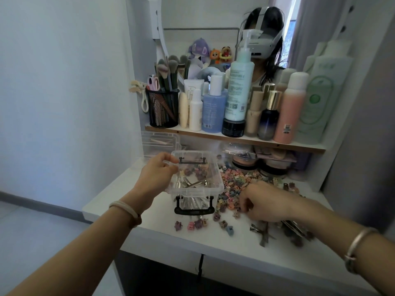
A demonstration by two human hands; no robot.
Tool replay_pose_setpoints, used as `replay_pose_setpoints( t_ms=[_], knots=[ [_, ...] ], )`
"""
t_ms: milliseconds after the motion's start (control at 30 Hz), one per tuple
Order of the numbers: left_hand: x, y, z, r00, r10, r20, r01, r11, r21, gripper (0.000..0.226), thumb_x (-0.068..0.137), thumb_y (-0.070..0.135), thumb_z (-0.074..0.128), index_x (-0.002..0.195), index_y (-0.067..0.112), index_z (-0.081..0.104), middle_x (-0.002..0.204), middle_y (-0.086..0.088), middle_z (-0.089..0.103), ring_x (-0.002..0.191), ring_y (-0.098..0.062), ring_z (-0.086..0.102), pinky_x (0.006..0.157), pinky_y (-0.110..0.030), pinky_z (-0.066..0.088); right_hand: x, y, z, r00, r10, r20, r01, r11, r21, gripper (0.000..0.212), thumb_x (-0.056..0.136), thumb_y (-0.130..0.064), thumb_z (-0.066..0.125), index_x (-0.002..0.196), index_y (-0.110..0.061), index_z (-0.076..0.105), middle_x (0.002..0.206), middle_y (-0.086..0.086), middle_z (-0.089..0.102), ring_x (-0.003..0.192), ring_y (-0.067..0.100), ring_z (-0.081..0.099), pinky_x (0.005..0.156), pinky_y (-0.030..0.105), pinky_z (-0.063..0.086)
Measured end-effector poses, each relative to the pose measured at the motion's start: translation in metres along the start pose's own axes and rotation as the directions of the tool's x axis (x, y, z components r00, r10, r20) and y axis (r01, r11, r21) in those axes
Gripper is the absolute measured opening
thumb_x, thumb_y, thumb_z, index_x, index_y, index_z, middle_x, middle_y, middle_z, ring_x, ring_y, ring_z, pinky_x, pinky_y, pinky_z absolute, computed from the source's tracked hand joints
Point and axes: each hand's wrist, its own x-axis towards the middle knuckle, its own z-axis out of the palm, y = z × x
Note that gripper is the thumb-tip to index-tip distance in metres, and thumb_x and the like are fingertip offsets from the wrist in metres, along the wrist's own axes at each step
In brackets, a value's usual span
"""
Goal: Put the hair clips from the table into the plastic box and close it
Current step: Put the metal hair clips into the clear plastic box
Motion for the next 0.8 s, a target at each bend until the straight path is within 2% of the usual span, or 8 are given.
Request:
replay_pose_setpoints(
  t_ms=[100, 167, 333, 433, 533, 633, 733, 800],
  knots=[
    [0.001, 0.001, -0.004, 0.999, 0.047, -0.022, -0.045, 0.998, 0.047, 0.016, 0.091, 0.009, 0.048, 0.084, 0.022, 0.054, 0.078, 0.000, 0.054, 0.065, -0.014, 0.047, 0.055, -0.023, 0.038, -0.002, 0.002, -0.018, 0.990, 0.018, -0.143, 0.000, 0.992, 0.124, 0.015, 0.080, -0.009, 0.062, 0.092, -0.013, 0.070, 0.090, -0.003, 0.069, 0.078, 0.005, 0.059, 0.065, 0.007, 0.044],
    [0.001, 0.007, -0.007, 0.997, 0.065, -0.036, -0.064, 0.998, 0.030, 0.017, 0.091, 0.009, 0.048, 0.083, 0.023, 0.054, 0.079, 0.001, 0.055, 0.065, -0.014, 0.048, 0.055, -0.023, 0.039, -0.002, 0.001, -0.035, 0.965, 0.061, -0.256, 0.003, 0.970, 0.243, 0.012, 0.079, -0.009, 0.066, 0.086, -0.017, 0.071, 0.075, -0.011, 0.063, 0.066, -0.002, 0.055, 0.055, 0.001, 0.038],
    [0.000, 0.022, -0.001, 0.989, 0.149, -0.021, -0.149, 0.989, 0.007, 0.012, 0.090, 0.008, 0.049, 0.093, 0.019, 0.056, 0.076, 0.003, 0.053, 0.064, -0.013, 0.050, 0.054, -0.020, 0.037, 0.002, -0.016, -0.069, 0.863, 0.138, -0.487, 0.174, 0.822, 0.542, 0.019, 0.080, -0.007, 0.066, 0.071, -0.024, 0.063, 0.071, -0.010, 0.060, 0.065, 0.005, 0.054, 0.058, 0.014, 0.044],
    [-0.001, 0.028, 0.010, 0.987, 0.163, 0.002, -0.163, 0.986, 0.018, 0.012, 0.090, 0.008, 0.050, 0.096, 0.016, 0.056, 0.073, 0.003, 0.052, 0.061, -0.011, 0.049, 0.053, -0.021, 0.038, 0.004, -0.029, -0.076, 0.874, 0.091, -0.477, 0.260, 0.742, 0.618, 0.013, 0.081, -0.011, 0.068, 0.076, -0.023, 0.065, 0.075, -0.008, 0.062, 0.070, 0.005, 0.057, 0.071, 0.019, 0.048],
    [-0.001, 0.030, 0.018, 0.988, 0.151, 0.017, -0.150, 0.989, -0.007, 0.011, 0.090, 0.009, 0.050, 0.097, 0.015, 0.056, 0.072, 0.004, 0.051, 0.059, -0.010, 0.048, 0.051, -0.019, 0.037, 0.003, -0.031, -0.073, 0.921, -0.014, -0.390, 0.243, 0.802, 0.545, 0.013, 0.081, -0.019, 0.069, 0.093, -0.022, 0.069, 0.081, -0.018, 0.060, 0.079, -0.002, 0.056, 0.078, 0.018, 0.044],
    [0.000, 0.031, 0.020, 0.989, 0.149, 0.015, -0.149, 0.989, -0.010, 0.011, 0.091, 0.009, 0.050, 0.098, 0.015, 0.056, 0.073, 0.004, 0.052, 0.059, -0.009, 0.048, 0.049, -0.017, 0.036, 0.003, -0.017, -0.072, 0.907, 0.026, -0.420, 0.223, 0.817, 0.532, 0.017, 0.081, -0.020, 0.068, 0.098, -0.024, 0.068, 0.080, -0.023, 0.056, 0.078, -0.006, 0.052, 0.078, 0.017, 0.041],
    [0.001, 0.030, 0.018, 0.991, 0.134, 0.001, -0.134, 0.991, -0.021, 0.011, 0.091, 0.008, 0.049, 0.097, 0.015, 0.055, 0.074, 0.002, 0.053, 0.061, -0.011, 0.050, 0.051, -0.018, 0.038, 0.000, 0.003, -0.063, 0.891, 0.109, -0.442, 0.133, 0.867, 0.481, 0.015, 0.083, -0.012, 0.066, 0.087, -0.026, 0.065, 0.078, -0.017, 0.059, 0.072, -0.003, 0.054, 0.071, 0.019, 0.042],
    [0.002, 0.028, 0.016, 0.993, 0.118, -0.006, -0.118, 0.992, -0.035, 0.011, 0.090, 0.007, 0.049, 0.093, 0.016, 0.054, 0.075, -0.001, 0.053, 0.064, -0.014, 0.050, 0.054, -0.022, 0.040, 0.000, 0.017, -0.045, 0.934, 0.117, -0.337, -0.012, 0.954, 0.299, 0.019, 0.085, -0.008, 0.062, 0.098, -0.020, 0.068, 0.092, -0.008, 0.065, 0.084, 0.006, 0.060, 0.075, 0.019, 0.044]
  ],
)
